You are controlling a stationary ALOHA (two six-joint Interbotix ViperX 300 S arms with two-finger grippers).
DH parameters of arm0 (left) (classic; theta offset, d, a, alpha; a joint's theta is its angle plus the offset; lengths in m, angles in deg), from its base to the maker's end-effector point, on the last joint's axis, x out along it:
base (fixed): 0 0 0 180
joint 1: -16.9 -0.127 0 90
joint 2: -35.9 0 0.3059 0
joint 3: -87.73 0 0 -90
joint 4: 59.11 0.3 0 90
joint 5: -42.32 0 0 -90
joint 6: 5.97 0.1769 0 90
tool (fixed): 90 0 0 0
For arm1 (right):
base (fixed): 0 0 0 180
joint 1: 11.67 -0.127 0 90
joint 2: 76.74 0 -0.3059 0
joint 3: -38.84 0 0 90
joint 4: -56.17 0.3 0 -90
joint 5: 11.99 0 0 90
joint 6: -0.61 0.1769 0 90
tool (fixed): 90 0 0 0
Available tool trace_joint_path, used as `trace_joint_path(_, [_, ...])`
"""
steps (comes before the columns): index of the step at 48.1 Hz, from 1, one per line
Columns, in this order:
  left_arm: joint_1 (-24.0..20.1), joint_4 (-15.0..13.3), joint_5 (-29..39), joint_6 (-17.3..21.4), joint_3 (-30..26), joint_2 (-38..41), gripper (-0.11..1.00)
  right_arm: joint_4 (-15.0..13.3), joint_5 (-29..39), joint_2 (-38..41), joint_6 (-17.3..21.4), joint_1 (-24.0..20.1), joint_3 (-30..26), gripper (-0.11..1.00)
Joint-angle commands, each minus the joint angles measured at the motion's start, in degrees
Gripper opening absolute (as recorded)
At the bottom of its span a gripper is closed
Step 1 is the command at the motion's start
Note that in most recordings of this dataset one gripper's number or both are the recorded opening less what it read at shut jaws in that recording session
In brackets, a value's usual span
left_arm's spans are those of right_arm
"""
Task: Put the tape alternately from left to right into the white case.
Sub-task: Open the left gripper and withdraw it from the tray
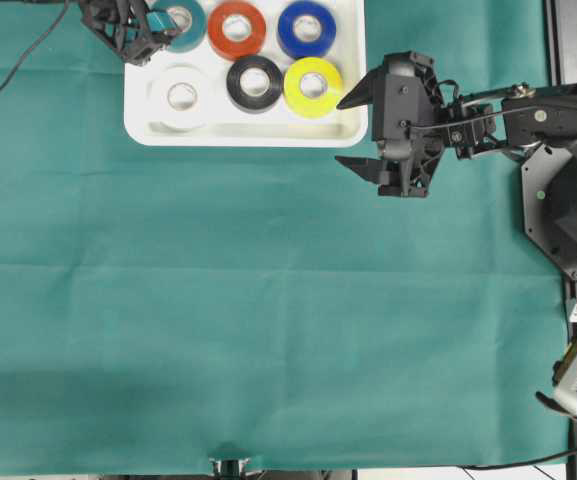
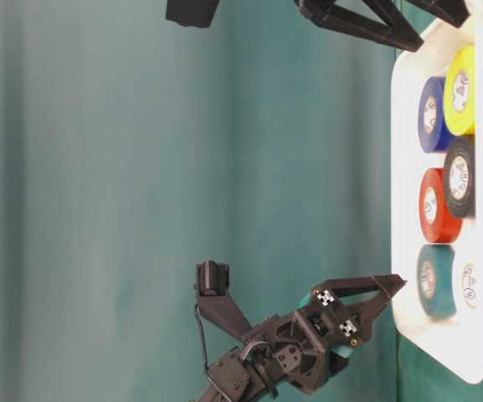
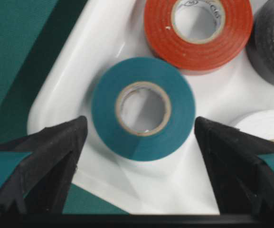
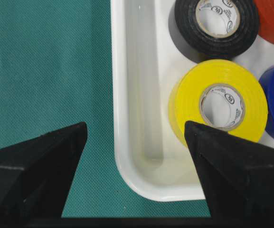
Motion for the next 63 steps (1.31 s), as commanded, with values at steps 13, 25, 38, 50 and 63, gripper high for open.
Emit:
trace_joint_path(13, [3.43, 0.00, -0.35, 0.09, -0.09, -2.20, 1.00, 0.18, -0.97, -0.97, 0.09, -0.09, -0.88, 0.86])
trace_joint_path(25, [10.11, 0.00, -0.44, 0.09, 1.32, -4.48, 1.00, 0.18, -1.93, -0.97, 0.00, -0.09, -0.97, 0.86])
trace_joint_path(38, [17.05, 0.00, -0.44, 0.09, 2.55, -6.24, 1.00, 0.09, -1.93, -0.97, 0.00, -0.09, -1.05, 0.86])
trace_joint_path(50, [22.15, 0.00, -0.44, 0.09, 3.43, -6.68, 1.00, 0.18, -2.55, -0.97, 0.00, -0.18, -1.05, 0.86])
trace_joint_path(63, [26.02, 0.00, -0.44, 0.00, 4.04, -6.68, 1.00, 0.18, -3.34, -0.97, 0.00, -0.18, -0.79, 0.86])
